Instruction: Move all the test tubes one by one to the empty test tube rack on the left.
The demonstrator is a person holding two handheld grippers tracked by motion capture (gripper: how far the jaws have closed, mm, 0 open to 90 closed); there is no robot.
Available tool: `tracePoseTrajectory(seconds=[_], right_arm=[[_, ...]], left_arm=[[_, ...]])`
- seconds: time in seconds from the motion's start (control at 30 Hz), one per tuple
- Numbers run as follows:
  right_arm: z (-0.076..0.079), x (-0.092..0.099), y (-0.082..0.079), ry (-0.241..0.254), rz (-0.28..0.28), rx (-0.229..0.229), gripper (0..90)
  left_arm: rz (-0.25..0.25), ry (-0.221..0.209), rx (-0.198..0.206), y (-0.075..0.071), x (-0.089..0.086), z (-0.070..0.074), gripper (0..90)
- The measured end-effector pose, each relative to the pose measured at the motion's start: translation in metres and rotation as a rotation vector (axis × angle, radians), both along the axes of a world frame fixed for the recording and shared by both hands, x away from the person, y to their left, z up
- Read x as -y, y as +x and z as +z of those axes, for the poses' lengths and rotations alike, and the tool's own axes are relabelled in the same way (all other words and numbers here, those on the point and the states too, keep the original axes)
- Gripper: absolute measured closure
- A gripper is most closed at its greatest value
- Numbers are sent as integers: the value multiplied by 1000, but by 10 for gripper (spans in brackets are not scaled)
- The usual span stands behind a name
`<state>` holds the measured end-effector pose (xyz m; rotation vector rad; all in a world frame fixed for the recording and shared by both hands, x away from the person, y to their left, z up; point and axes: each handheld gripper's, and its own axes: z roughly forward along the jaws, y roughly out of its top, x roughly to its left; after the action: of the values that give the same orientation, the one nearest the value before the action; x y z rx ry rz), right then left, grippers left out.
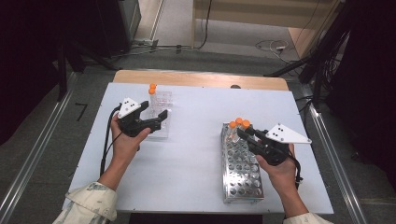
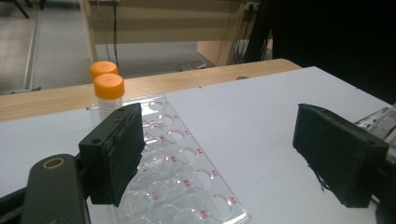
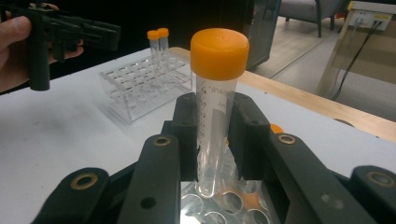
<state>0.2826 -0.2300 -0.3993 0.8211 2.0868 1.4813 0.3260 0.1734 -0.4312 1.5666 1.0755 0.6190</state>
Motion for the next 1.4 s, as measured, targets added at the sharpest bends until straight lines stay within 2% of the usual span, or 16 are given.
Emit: tracePoseTrajectory(seconds=[0.2, 0.5, 0.73, 0.87, 1.03, 1.17, 1.3, 1.4], right_arm=[[1, -13, -4, -8, 44, -13, 715], [0, -35, -6, -26, 104, -53, 715], [2, -55, -7, -42, 128, -88, 716], [0, -66, -5, -55, 133, -108, 716], [-3, -77, -4, -69, 144, -120, 716], [-4, -82, -4, -74, 151, -127, 717], [-5, -85, -4, -85, 158, -144, 717], [-7, -87, -4, -96, 164, -153, 716]], left_arm=[[-11, 5, -3, -4, 8, 4, 174], [-64, -2, 15, -15, 24, 15, 175], [-98, -6, 29, -22, 32, 19, 175], [-120, -27, 33, -26, 35, 23, 175], [-182, -53, 58, -38, 44, 34, 176], [-257, -73, 66, -50, 55, 42, 217], [-334, -55, 85, -61, 70, 46, 263], [-375, -16, 94, -66, 81, 45, 288]])
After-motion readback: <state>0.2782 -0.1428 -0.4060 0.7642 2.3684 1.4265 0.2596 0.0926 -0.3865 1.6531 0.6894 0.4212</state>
